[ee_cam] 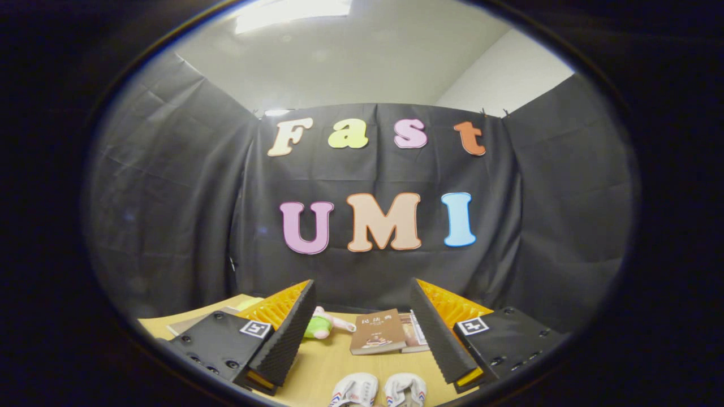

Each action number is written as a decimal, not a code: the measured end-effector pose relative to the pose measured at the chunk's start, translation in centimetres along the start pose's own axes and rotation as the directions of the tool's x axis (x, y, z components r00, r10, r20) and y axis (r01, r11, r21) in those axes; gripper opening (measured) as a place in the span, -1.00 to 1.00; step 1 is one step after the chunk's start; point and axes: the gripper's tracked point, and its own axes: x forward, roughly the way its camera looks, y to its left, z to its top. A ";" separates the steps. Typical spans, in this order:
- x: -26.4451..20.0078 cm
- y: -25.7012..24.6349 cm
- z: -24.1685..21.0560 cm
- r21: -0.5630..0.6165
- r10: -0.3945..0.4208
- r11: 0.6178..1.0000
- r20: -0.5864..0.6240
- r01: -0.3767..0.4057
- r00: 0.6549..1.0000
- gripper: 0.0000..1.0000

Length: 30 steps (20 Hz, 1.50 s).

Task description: Open the storage box then place both shoes into the box .Put the left shoe in first, then the right shoe, with the right side of both shoes facing outward in a uniform manner.

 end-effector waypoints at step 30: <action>-3.0 13.2 -18.4 0.878 0.501 0.417 -0.439 0.236 0.745 0.99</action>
